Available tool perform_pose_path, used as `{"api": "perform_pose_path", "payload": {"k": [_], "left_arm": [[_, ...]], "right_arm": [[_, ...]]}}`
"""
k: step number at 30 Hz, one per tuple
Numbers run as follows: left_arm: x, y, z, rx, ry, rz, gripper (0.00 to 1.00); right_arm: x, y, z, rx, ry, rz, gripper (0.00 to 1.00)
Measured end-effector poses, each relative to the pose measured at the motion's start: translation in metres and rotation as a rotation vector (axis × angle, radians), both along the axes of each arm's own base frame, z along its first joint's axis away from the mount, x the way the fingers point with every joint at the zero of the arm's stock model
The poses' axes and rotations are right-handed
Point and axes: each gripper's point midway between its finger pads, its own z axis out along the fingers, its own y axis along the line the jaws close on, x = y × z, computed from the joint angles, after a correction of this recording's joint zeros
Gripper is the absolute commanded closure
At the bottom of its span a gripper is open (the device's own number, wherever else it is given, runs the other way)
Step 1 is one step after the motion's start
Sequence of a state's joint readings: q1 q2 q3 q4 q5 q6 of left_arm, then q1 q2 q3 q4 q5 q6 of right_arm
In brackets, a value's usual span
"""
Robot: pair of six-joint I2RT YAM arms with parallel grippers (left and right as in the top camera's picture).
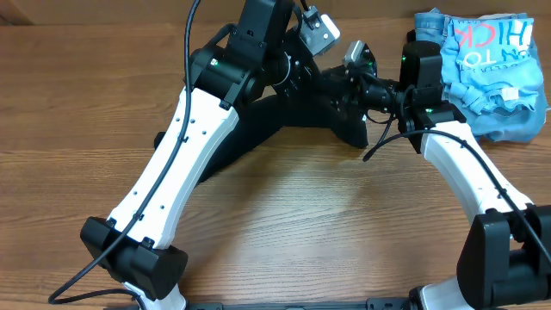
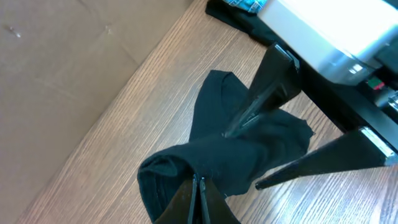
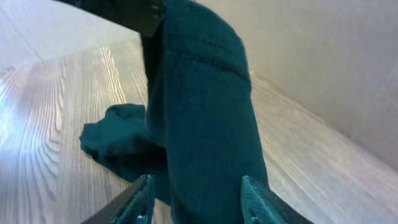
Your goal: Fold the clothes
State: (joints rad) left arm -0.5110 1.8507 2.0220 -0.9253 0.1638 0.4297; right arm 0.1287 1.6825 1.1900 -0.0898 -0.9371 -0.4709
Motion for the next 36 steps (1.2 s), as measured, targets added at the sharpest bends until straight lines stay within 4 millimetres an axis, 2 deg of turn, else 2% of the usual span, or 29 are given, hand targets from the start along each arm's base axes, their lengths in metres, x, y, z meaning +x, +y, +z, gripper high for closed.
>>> {"api": "perform_pose_path", "payload": {"k": [2,4,8,9,11,12,13,16,18,21,22,25,28,29,30,33,34,36], "left_arm": [[-0.001,0.000,-0.001,0.003,0.005,0.000,0.95],[-0.002,0.000,-0.002,0.003,0.012,-0.003,0.95],[-0.005,-0.002,-0.003,-0.007,0.024,-0.019,0.95],[-0.005,-0.002,-0.002,-0.008,0.024,-0.019,0.95],[-0.005,-0.002,-0.003,-0.007,0.024,-0.019,0.96],[-0.005,-0.002,-0.003,-0.008,0.024,-0.019,0.96],[-0.005,-0.002,-0.003,-0.008,0.024,-0.019,0.96],[-0.005,-0.002,-0.003,-0.008,0.024,-0.019,0.96],[-0.005,-0.002,-0.003,-0.008,0.024,-0.019,0.96],[-0.005,-0.002,-0.003,-0.007,0.024,-0.019,0.92],[-0.005,-0.001,-0.003,-0.004,0.023,-0.014,0.90],[0.004,0.013,-0.005,0.035,0.011,0.079,0.73],[0.008,0.036,-0.013,0.067,0.051,0.153,0.47],[0.006,0.050,-0.021,0.078,0.102,0.193,0.34],[0.006,0.065,-0.027,0.083,0.140,0.231,0.28],[-0.018,0.100,-0.058,0.132,0.351,0.279,0.27],[-0.027,0.107,-0.072,0.167,0.425,0.286,0.26],[-0.032,0.111,-0.101,0.235,0.519,0.294,0.25]], "right_arm": [[0.000,0.000,0.000,0.000,-0.002,0.001,0.58],[0.001,0.000,0.002,0.002,-0.012,0.001,0.50],[0.002,0.000,0.003,0.003,-0.021,0.001,0.50],[0.002,0.000,0.003,0.002,-0.020,0.001,0.52],[0.002,0.000,0.003,0.003,-0.019,0.001,0.62],[0.002,0.000,0.003,0.003,-0.020,0.001,0.73],[0.002,0.000,0.003,0.003,-0.020,0.001,0.78],[0.001,0.002,0.003,0.003,-0.021,0.005,0.77],[-0.002,0.008,0.004,0.004,-0.024,0.020,0.96],[-0.003,0.012,0.005,0.003,-0.034,0.026,0.96],[-0.002,0.012,0.006,0.004,-0.040,0.026,0.96],[-0.001,0.013,0.006,0.006,-0.049,0.027,0.96],[0.001,0.012,0.006,0.004,-0.050,0.022,0.96],[0.002,0.012,0.006,0.002,-0.055,0.016,0.96],[0.005,0.011,0.008,0.006,-0.060,0.003,0.96],[0.011,0.010,0.012,0.018,-0.063,-0.028,0.96],[0.012,0.009,0.012,0.018,-0.056,-0.036,0.96],[0.016,0.008,0.015,0.038,-0.041,-0.066,0.96]]}}
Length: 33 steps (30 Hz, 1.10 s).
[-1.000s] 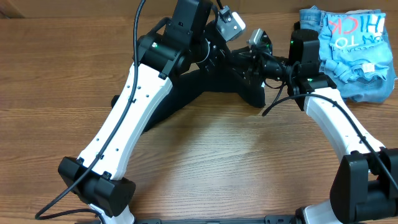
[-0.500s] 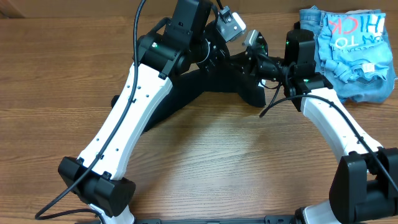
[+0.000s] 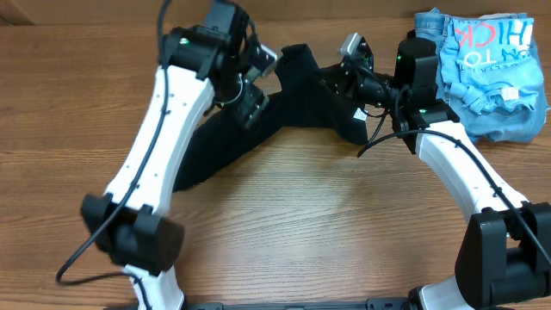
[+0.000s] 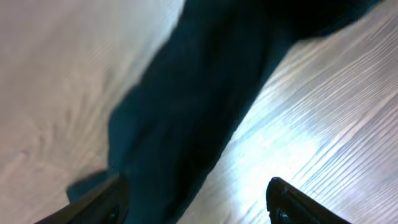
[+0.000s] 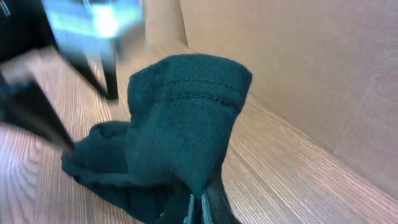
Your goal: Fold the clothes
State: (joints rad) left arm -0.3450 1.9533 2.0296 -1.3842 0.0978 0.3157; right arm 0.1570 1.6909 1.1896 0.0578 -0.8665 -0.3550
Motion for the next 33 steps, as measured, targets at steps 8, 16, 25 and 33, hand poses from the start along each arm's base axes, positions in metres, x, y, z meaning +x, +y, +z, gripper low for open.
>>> {"api": "perform_pose_path", "payload": {"k": [8,16,25,33], "left_arm": [[0.010,0.008,-0.060,0.114,0.120,0.021,0.16],[0.019,-0.001,-0.064,0.087,0.091,0.133,0.32],[0.023,0.001,-0.056,0.105,-0.025,0.279,0.37],[-0.005,0.015,-0.027,-0.013,-0.260,0.427,0.33]], "right_arm": [[0.039,-0.022,0.039,0.181,0.029,-0.243,0.96],[0.050,-0.032,0.046,0.235,0.048,-0.333,0.96],[0.053,-0.035,0.047,0.248,0.060,-0.357,0.96],[0.057,-0.040,0.042,0.243,0.079,-0.398,0.96]]}}
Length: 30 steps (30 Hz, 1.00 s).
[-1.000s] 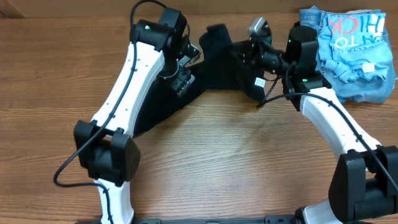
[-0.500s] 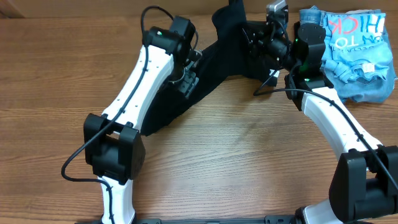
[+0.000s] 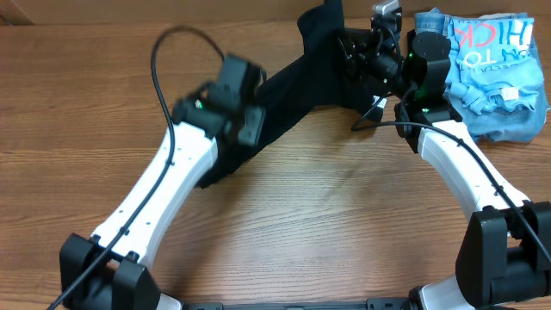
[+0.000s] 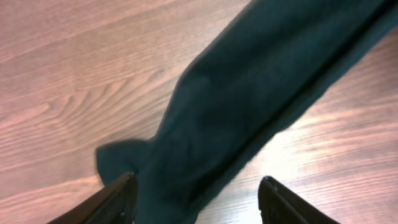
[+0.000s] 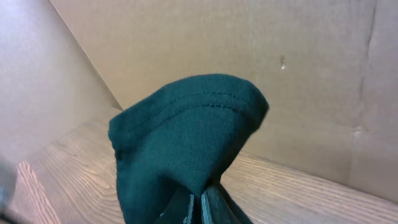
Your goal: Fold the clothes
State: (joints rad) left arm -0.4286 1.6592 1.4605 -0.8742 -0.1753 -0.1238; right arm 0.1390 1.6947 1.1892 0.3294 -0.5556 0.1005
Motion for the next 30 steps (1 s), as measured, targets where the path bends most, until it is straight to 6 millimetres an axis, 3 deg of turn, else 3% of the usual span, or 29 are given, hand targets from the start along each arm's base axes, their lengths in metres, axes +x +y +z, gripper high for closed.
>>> {"api": "perform_pose_path", "payload": {"k": [5,9,13,19,25,29,30], "left_arm": [[-0.060,0.019,-0.076,0.034,0.101,0.007,0.39],[-0.056,0.024,-0.088,0.049,0.056,0.022,0.42],[-0.068,0.044,-0.121,0.118,0.045,0.050,0.45],[-0.059,0.066,-0.127,0.164,-0.023,0.116,0.46],[-0.049,0.068,-0.125,0.184,-0.074,0.085,0.36],[-0.050,0.065,-0.141,0.196,-0.034,0.042,0.44],[-0.049,0.064,-0.143,0.195,-0.032,0.039,0.51]], "right_arm": [[0.001,-0.001,0.000,0.000,0.001,-0.007,0.96],[0.001,-0.001,0.000,0.000,0.001,-0.007,0.96],[0.001,-0.001,0.000,0.000,0.001,-0.007,0.96],[0.001,-0.001,0.000,-0.001,0.001,-0.006,0.96],[0.001,-0.001,0.000,-0.001,0.001,-0.006,0.96],[0.001,-0.001,0.000,0.000,0.001,-0.007,0.96],[0.001,-0.001,0.000,-0.001,0.001,-0.006,0.96]]}}
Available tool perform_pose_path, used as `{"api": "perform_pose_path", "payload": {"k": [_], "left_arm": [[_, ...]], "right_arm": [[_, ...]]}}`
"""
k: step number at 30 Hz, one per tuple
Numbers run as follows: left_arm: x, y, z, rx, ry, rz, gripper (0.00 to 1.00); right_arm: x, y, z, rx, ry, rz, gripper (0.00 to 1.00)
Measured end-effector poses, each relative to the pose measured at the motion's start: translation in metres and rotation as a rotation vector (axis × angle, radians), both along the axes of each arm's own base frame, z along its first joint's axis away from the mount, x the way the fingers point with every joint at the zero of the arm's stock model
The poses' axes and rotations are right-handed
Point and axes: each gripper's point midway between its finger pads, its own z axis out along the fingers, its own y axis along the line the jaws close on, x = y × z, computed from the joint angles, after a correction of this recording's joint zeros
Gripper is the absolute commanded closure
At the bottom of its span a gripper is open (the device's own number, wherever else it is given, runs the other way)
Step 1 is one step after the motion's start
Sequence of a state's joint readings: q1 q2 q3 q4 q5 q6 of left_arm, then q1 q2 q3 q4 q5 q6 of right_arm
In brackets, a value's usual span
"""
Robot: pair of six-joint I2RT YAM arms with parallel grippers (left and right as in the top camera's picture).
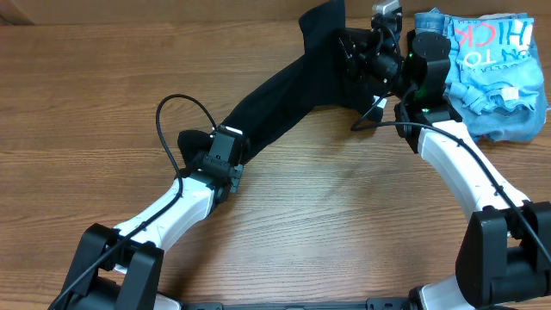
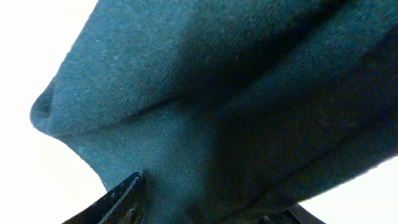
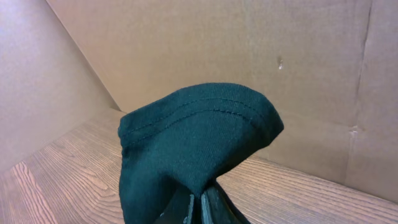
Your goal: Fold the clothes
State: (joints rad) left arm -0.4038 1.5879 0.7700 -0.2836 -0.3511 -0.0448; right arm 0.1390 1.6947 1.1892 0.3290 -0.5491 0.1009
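A dark green-black garment (image 1: 275, 86) lies stretched in a long band from the back of the table toward the middle left. My right gripper (image 3: 200, 198) is shut on its hemmed upper end (image 3: 199, 134) and holds that end raised near the cardboard back wall. My left gripper (image 1: 219, 159) sits low at the garment's lower-left end. In the left wrist view the cloth (image 2: 211, 93) fills the frame. The left gripper (image 2: 211, 193) is open, and the cloth lies between its spread fingers (image 2: 127, 193).
A heap of light blue clothes (image 1: 491, 69) with pink lettering lies at the back right, beside my right arm. A cardboard wall (image 3: 249, 56) runs along the back edge. The wooden table (image 1: 344, 224) shows bare toward the front.
My left gripper has come down from above the garment's middle to its lower-left end, with cloth now between its open fingers. The right gripper still holds the raised hem in the same place.
My left gripper was shut on the bunched garment at the back, with the right open around it. Then the right was shut on the hem and the left open. The right raised that end, the garment stretched out, and the left is now at its low end.
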Motion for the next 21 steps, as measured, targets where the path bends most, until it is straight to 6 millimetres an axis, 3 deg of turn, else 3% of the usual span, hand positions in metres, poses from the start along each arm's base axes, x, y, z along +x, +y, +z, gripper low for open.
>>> {"api": "perform_pose_path", "payload": {"k": [5,9,15,19,21], "left_arm": [[0.006,0.011,0.006,0.069,-0.039,0.021,0.79],[0.011,0.032,0.017,0.191,-0.088,0.074,0.80],[-0.003,0.037,0.010,0.223,-0.015,0.059,0.79],[-0.006,0.035,0.007,0.214,0.005,0.047,0.96],[-0.007,0.034,0.006,0.207,0.013,0.041,0.96]], "right_arm": [[0.000,0.000,0.000,0.000,0.001,0.000,0.96],[0.000,0.000,0.000,0.000,0.000,0.000,0.96],[0.000,0.000,0.000,0.000,0.001,0.000,0.96],[0.000,0.000,0.000,0.000,0.001,0.000,0.96],[0.000,0.000,0.000,0.000,0.001,0.000,0.96]]}}
